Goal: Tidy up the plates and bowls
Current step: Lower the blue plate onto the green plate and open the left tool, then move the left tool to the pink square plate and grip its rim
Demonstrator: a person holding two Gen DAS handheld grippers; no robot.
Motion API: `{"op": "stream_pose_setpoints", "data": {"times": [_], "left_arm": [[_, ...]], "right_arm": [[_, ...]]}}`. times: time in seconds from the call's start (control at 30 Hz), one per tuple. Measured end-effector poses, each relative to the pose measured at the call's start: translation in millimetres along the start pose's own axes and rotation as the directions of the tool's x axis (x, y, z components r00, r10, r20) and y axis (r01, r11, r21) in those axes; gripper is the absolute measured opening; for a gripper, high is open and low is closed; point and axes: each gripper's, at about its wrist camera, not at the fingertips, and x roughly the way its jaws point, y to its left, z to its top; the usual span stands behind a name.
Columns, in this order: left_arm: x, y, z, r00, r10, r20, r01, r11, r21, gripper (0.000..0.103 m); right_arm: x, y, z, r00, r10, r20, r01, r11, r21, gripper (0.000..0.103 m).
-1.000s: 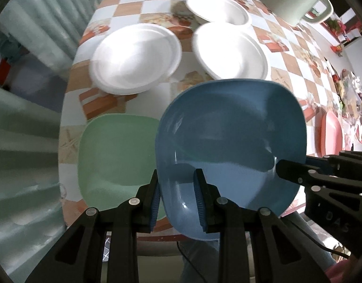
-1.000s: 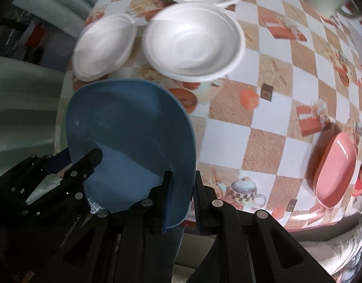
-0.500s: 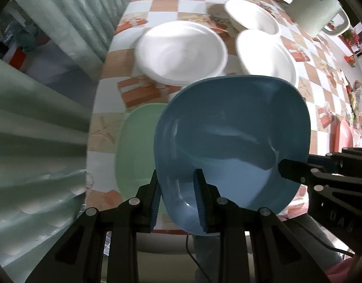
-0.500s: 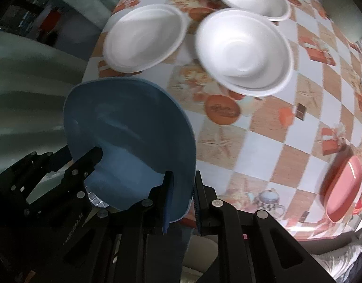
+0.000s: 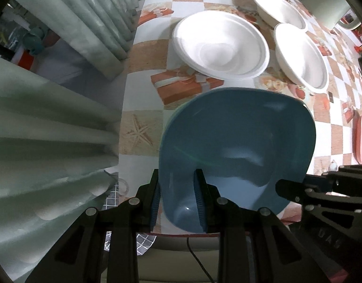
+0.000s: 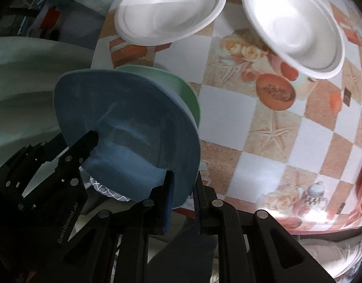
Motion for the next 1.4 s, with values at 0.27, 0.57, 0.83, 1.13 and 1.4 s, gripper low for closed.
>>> {"op": "stream_pose_setpoints", "data": {"times": [0.27, 0.57, 0.83, 1.13, 1.4], "left_arm": [[32.8, 32.6, 14.5, 1.000, 0.000, 0.013, 0.000, 1.000, 0.006, 0.042], [42.2, 73.7, 24.8, 0.997, -0.031, 0.071, 0.035, 0.998, -0.060, 0.079], [28.5, 49.4, 25.7, 0.994, -0.092, 0.060, 0.093, 0.996, -0.018, 0.079], [13.8, -38.2, 38.1, 0.986, -0.165, 0.032, 0.155, 0.968, 0.199, 0.079], [2.0, -129.3, 45.1, 0.980, -0.199, -0.008, 0.186, 0.899, 0.396, 0.079]], "right_arm": [[15.4, 0.6, 5.4, 0.999, 0.032, -0.015, -0.032, 0.999, 0.021, 0.018], [4.4, -22.8, 7.3, 0.999, -0.005, 0.035, 0.003, 0.998, 0.065, 0.085], [-14.0, -58.2, -6.9, 0.994, -0.079, 0.081, 0.073, 0.994, 0.078, 0.085], [-27.7, -143.1, -45.0, 0.993, -0.039, 0.107, 0.002, 0.946, 0.324, 0.085], [-49.8, -228.4, -99.7, 0.985, -0.037, 0.171, -0.060, 0.845, 0.532, 0.085]]}}
